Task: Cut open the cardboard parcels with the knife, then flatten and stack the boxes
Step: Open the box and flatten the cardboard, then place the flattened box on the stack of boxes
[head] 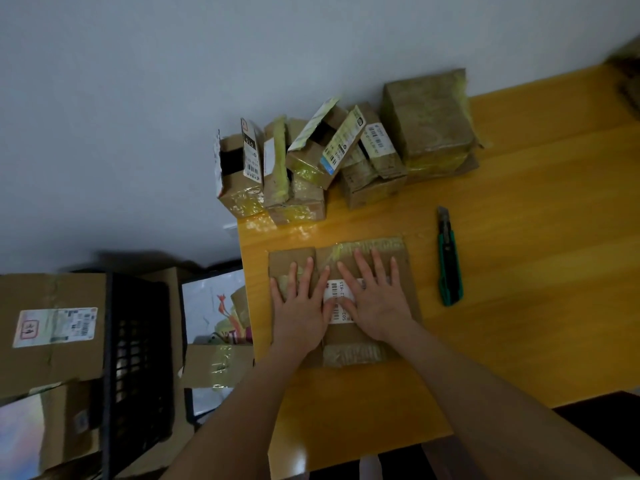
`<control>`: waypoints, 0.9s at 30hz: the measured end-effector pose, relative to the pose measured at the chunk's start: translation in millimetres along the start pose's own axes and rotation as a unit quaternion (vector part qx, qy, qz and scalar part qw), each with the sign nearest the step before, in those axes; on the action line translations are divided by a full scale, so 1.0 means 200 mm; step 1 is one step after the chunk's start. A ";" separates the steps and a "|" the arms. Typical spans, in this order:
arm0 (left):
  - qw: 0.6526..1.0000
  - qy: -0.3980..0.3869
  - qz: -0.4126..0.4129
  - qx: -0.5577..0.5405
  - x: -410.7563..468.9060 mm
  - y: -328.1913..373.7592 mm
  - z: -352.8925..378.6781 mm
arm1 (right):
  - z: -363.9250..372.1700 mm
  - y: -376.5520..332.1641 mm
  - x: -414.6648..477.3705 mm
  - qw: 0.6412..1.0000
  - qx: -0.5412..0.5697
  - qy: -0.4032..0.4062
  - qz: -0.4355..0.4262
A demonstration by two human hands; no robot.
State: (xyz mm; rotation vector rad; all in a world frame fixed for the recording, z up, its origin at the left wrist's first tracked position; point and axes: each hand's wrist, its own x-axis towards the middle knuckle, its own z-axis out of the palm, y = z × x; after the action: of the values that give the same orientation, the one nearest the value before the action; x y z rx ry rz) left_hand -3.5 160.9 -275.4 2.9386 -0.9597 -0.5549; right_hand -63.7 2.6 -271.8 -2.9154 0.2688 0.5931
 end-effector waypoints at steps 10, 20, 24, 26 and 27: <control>0.990 0.057 -0.092 -0.088 -0.16 -0.02 -0.18 | -0.19 0.12 -0.28 0.975 0.105 0.048 0.189; 0.994 -0.032 -0.095 -0.047 -0.21 0.01 -0.14 | -0.12 0.06 -0.38 0.871 0.391 -0.026 0.297; 0.992 -0.027 -0.124 -0.027 -0.20 0.05 -0.21 | -0.18 0.10 -0.40 0.810 0.501 0.007 0.304; 0.983 -0.027 -0.174 -0.055 -0.17 0.11 -0.28 | -0.24 0.18 -0.43 0.797 0.524 0.039 0.298; 0.977 -0.023 -0.196 -0.079 -0.15 0.16 -0.31 | -0.28 0.23 -0.45 0.793 0.531 0.051 0.294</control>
State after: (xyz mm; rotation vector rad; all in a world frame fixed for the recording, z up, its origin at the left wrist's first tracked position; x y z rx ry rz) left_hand -24.1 146.4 -203.8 2.9853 -0.3128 -0.6736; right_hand -134.9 -39.0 -190.6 -1.7163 1.1194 0.1985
